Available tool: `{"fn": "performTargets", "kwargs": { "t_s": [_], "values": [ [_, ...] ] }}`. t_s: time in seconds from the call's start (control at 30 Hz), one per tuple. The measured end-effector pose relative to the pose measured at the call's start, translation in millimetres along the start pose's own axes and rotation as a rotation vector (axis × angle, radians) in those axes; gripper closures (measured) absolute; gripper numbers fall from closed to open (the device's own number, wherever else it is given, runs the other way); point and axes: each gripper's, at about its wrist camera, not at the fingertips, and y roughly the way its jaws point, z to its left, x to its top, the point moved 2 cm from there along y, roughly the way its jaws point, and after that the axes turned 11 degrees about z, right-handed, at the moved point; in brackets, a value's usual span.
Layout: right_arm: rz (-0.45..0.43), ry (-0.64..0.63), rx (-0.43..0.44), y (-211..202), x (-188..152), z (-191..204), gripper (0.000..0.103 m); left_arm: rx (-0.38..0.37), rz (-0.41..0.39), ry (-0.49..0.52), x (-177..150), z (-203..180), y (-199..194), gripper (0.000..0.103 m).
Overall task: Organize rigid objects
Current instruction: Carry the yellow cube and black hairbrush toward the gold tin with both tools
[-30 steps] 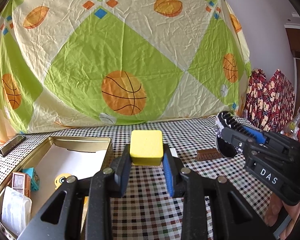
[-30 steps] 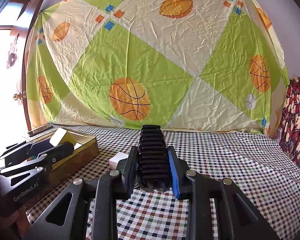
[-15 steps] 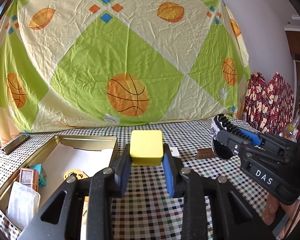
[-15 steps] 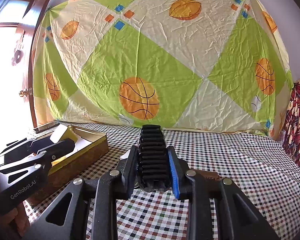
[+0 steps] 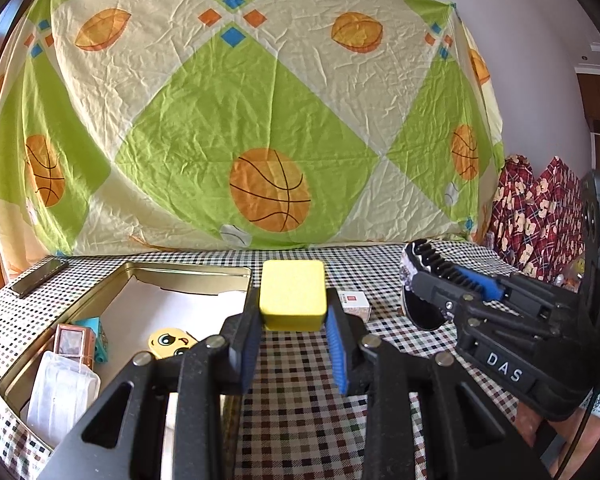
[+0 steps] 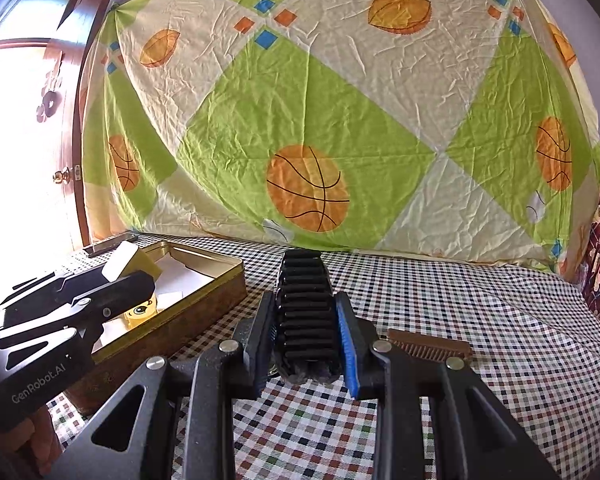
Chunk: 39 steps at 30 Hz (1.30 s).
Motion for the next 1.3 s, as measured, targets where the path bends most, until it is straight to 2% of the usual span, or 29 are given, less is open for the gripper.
{"fn": "performTargets", "kwargs": {
  "t_s": [0.43,1.3],
  "values": [
    [0.02,-0.005,0.055,1.5,-1.6,21.0,0.072,-0.006,-0.003,-0.017,-2.9,10.5,-7.6,0.074],
    [0.023,-0.049,0.093,-0.4,-1.9,58.7,0.072,-0.004,-0.011,-0.069,-7.5,38.1,-21.3,0.074]
  ]
}}
